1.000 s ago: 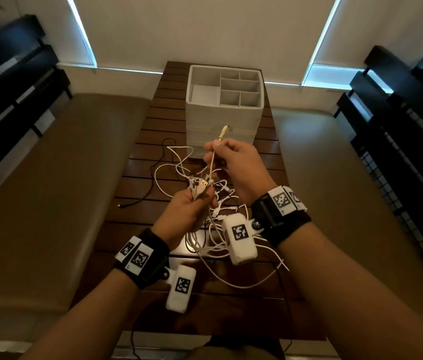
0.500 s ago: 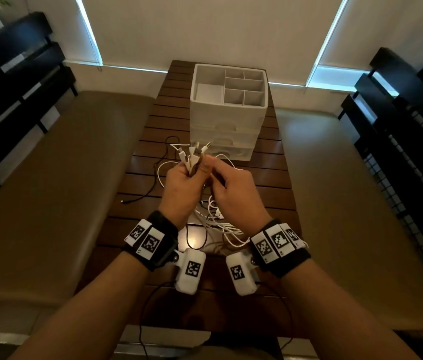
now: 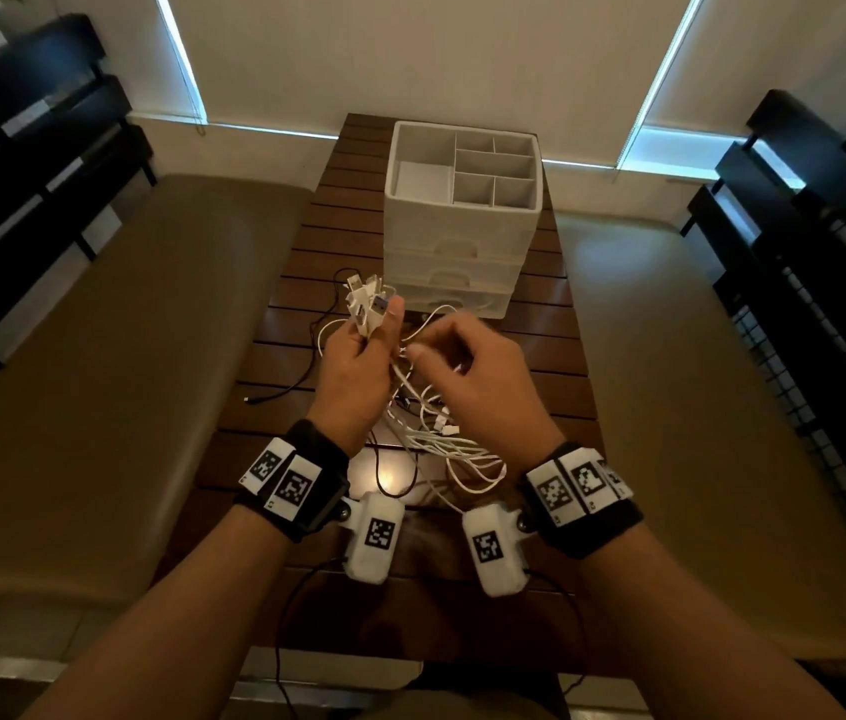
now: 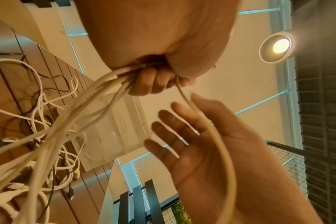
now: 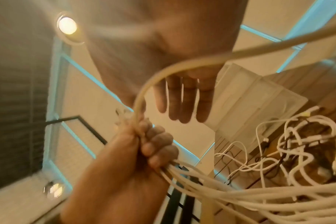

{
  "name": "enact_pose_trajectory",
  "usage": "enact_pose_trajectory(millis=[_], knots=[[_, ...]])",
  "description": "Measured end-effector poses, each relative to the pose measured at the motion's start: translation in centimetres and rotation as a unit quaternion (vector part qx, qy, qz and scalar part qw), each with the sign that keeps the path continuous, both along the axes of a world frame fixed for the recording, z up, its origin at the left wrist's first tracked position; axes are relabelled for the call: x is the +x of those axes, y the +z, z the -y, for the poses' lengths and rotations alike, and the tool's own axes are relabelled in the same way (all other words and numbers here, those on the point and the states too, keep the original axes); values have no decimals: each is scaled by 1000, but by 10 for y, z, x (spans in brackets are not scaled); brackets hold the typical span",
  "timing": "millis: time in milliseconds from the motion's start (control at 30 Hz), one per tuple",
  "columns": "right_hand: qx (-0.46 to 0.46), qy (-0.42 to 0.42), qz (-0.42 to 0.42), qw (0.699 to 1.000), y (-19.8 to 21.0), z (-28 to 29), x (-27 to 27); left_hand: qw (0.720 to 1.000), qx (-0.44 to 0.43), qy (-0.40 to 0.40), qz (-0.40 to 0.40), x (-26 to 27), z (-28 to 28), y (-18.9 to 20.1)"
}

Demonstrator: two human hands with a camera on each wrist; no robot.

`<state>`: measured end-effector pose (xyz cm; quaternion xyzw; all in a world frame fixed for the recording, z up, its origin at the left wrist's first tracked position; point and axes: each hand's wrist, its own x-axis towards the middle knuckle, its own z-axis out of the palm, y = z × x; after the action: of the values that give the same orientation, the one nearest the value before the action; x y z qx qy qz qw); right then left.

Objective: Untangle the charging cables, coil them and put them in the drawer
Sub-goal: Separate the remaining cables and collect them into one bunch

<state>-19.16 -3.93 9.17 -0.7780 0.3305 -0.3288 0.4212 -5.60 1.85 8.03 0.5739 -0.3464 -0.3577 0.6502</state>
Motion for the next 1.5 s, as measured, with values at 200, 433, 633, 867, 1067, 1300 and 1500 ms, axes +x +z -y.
enact_pose_trajectory(millis=[200, 433, 633, 867, 1067, 1300, 1500], knots=[[133, 34, 84, 987, 22, 20, 25, 990, 32, -127, 45, -8, -2, 0], [-143, 71, -6, 987, 28, 4, 44, 977, 111, -173, 63, 3, -9, 3], [-181, 90, -52, 978, 22, -2, 44, 978, 119, -170, 20, 2, -16, 10], [92, 181, -84, 976, -5, -9, 33, 963, -49, -107, -243, 25, -1, 14], [12, 204, -252, 946, -36, 6, 16, 957, -66, -104, -264, 49, -5, 20], [-161, 80, -377, 909, -41, 40, -12, 952, -61, -118, -276, 80, -11, 3], [-121, -3, -459, 880, -53, 62, -65, 963, -5, -58, -264, 108, -23, 4]])
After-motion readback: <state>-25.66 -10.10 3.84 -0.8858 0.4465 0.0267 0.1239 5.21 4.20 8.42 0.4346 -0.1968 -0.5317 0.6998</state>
